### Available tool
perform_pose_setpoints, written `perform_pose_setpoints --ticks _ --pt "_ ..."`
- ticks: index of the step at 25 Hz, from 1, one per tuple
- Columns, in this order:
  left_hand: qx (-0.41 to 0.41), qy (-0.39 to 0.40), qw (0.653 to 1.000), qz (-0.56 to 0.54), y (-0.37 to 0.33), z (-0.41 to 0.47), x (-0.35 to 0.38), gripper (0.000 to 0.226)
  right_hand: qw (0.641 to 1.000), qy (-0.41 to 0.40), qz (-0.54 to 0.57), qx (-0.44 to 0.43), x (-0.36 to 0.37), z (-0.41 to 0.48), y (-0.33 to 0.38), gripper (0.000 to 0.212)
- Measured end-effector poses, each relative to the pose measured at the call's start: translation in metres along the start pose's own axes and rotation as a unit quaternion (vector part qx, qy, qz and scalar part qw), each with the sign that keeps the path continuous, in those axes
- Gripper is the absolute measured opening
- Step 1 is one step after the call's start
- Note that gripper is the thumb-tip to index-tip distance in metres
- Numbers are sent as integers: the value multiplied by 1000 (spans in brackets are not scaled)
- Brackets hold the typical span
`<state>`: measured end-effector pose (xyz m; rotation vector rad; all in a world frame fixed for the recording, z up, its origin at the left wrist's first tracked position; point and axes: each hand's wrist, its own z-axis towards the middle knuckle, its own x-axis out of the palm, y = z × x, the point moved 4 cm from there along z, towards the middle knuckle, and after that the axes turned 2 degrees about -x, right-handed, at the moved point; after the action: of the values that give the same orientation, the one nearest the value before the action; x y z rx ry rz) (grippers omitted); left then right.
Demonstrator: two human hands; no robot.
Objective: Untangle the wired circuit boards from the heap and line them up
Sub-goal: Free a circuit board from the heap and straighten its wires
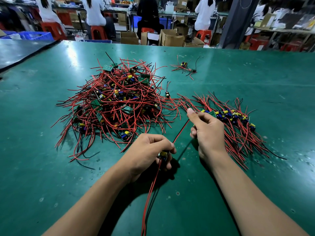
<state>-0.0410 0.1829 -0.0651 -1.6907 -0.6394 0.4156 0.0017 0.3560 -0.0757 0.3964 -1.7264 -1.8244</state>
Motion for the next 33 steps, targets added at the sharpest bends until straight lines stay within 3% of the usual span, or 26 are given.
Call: perform_pose_setpoints --ticks 6,10,12,14,16,18,22,28,31,33 --pt "-9 19 1000 11 0 -3 0 24 989 0 89 115 1 1 3 42" --pt "-19 1 1000 -15 1 -2 -1 21 992 28 76 94 2 0 4 45" --pt "-19 -16 999 -40 2 -1 -1 19 989 84 54 108 5 -3 3 52" --pt "-9 -36 997 -71 2 0 -2 17 969 199 4 144 12 -12 -1 61" --pt "1 -57 994 -89 2 2 -4 17 935 311 -31 170 20 -26 -6 55" --pt "1 -67 994 -91 2 2 -5 20 920 349 -28 174 25 -34 -9 42" --pt "-10 -45 997 -58 1 1 -5 20 948 275 -35 155 22 -26 -7 23" --pt "4 28 998 62 1 -1 -2 22 983 129 2 134 10 -10 -1 34" --pt "5 49 997 62 0 -3 0 19 974 110 76 182 10 -8 2 36" --pt "4 51 997 52 0 -3 0 23 946 114 165 253 12 -8 4 39"
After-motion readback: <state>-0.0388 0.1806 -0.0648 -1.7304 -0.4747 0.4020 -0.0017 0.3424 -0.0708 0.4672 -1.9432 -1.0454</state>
